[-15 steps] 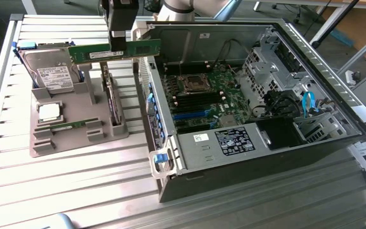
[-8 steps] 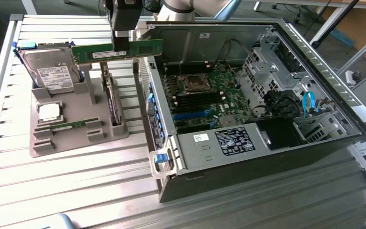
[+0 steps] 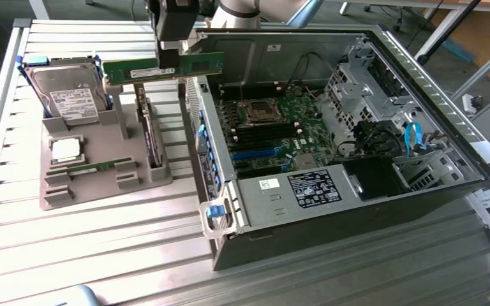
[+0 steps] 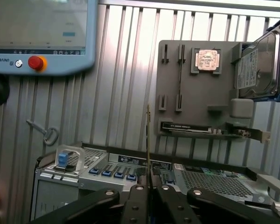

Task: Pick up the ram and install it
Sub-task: 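Pick up the ram and move it above insertion slot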

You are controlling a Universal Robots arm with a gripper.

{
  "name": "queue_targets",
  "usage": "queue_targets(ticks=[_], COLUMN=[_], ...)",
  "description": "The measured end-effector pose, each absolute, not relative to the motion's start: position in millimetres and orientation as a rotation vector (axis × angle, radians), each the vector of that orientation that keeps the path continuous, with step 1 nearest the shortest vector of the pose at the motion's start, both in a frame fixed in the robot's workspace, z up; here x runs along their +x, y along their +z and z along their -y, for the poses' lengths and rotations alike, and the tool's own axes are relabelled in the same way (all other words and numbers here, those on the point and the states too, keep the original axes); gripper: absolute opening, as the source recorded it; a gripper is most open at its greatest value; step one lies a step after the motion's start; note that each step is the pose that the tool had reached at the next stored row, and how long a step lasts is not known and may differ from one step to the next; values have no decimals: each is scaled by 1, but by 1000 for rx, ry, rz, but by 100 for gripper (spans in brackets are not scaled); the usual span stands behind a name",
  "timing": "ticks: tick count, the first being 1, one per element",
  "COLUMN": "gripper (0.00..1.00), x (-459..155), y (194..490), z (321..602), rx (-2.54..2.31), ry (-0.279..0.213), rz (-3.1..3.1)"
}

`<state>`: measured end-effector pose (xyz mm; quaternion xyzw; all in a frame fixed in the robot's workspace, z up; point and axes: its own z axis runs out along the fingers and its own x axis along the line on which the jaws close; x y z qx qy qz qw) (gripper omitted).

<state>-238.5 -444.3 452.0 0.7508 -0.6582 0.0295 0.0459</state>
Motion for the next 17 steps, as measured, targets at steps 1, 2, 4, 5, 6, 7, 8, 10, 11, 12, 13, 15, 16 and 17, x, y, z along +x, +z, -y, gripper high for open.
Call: queue_targets(ticks=[1, 2, 4, 5, 6, 7, 8, 10, 11, 12, 13, 15, 16, 17], gripper=[13, 13, 13, 13, 13, 13, 13, 13, 13, 13, 13, 13, 13, 13], x=[-238, -237, -235, -235, -234, -233, -232, -231, -230, -229, -229, -227, -227, -226], y=[452, 452, 452, 452, 452, 452, 452, 452, 452, 452, 452, 452, 452, 452], z=[444, 444, 444, 444, 444, 444, 444, 444, 444, 444, 444, 444, 444, 444], rx=[2292, 2292, 2292, 2292, 2292, 2292, 2292, 2292, 2291, 2291, 2291, 2291, 2291, 2291], ry=[90, 90, 90, 90, 91, 91, 91, 91, 91, 91, 91, 92, 92, 92], rz=[2009, 2009, 2009, 2009, 2009, 2009, 2009, 2009, 2009, 2009, 2009, 2009, 2008, 2008])
